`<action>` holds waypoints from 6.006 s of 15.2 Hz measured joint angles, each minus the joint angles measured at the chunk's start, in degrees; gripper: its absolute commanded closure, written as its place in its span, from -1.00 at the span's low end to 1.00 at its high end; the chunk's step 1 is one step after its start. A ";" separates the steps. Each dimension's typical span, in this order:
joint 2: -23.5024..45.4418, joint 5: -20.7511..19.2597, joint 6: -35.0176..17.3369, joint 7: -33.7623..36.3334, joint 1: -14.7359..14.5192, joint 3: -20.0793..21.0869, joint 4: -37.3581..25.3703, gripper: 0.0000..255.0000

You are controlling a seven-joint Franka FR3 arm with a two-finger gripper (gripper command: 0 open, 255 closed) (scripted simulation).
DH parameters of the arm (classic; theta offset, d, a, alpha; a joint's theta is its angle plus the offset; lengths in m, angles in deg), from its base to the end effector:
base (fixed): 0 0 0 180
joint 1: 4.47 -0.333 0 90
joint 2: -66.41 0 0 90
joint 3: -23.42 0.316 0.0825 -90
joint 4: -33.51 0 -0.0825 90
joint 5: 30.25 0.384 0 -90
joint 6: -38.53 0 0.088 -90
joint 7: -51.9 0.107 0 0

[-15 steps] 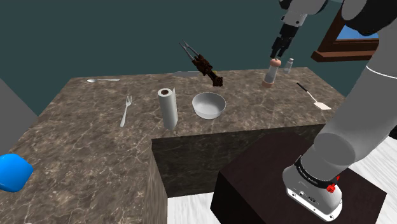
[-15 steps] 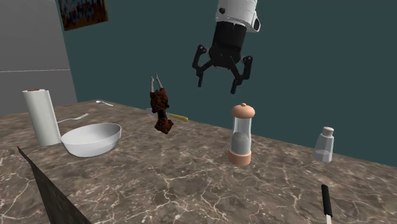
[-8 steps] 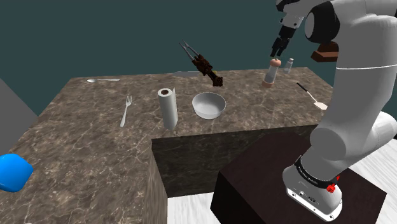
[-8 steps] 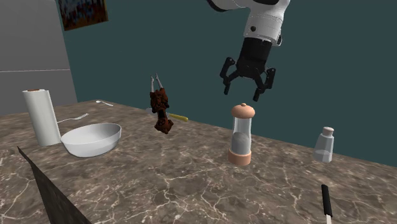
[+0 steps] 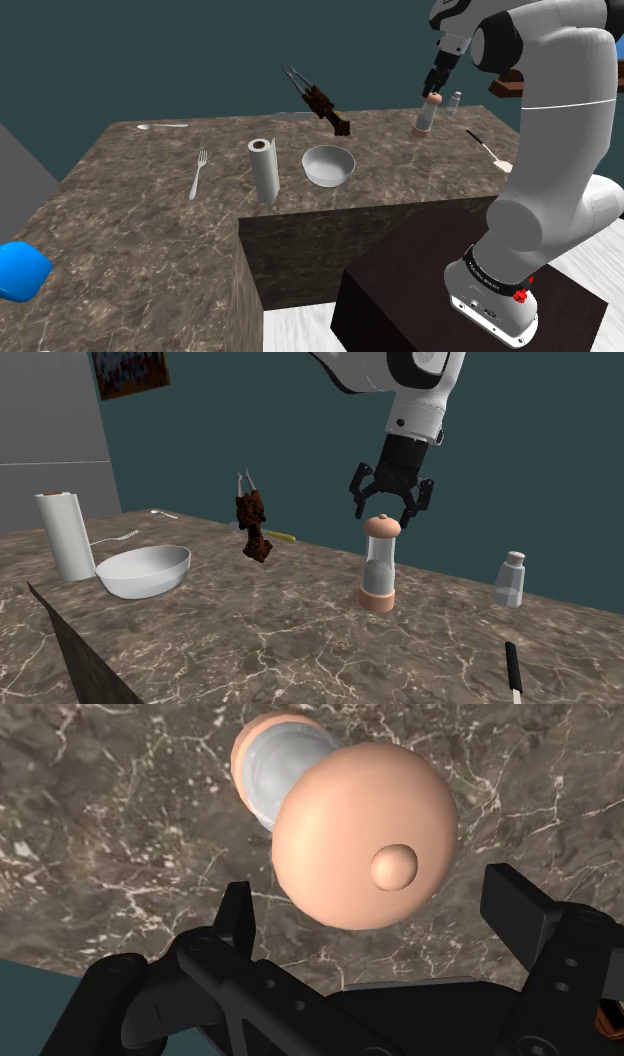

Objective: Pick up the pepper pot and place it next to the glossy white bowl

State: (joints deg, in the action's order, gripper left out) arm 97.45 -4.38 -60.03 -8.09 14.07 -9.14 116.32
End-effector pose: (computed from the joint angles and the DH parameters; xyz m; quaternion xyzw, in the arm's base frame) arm 0.5029 -0.4538 0.3981 -0.9922 -0.0432 -0.0125 0.1161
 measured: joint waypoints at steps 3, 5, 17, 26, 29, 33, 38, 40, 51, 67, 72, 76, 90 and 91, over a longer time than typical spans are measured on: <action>-0.08 0.07 -1.03 -0.13 -0.32 0.06 1.14 -1.00; -0.03 0.10 -1.11 -0.15 -0.31 0.08 1.16 -1.00; -0.05 0.13 -1.11 -0.15 -0.33 0.09 1.15 1.00; -0.93 -0.62 3.37 1.12 0.12 -0.28 -2.81 1.00; -1.46 -0.95 5.31 1.59 0.30 -0.46 -4.36 1.00; -1.50 -1.10 8.34 2.24 0.92 -0.56 -7.52 1.00; -1.42 -1.13 12.05 3.09 1.71 -0.60 -11.53 1.00; -1.32 -1.09 13.63 3.45 2.07 -0.59 -13.29 1.00; -11.68 -5.49 14.35 7.40 -4.00 -1.58 -5.45 1.00; -47.08 -19.81 9.33 30.51 -17.54 8.24 25.87 1.00; -55.06 -20.45 10.66 37.71 -18.58 13.50 31.11 1.00; -60.20 -19.60 11.61 43.46 -19.51 18.00 34.35 1.00; -67.41 -17.07 8.50 51.00 -20.85 24.78 43.48 1.00; -67.57 -16.98 7.78 51.07 -20.88 24.94 44.33 1.00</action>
State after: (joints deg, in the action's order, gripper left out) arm 29.88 -21.36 -52.24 42.99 -6.81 15.81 160.65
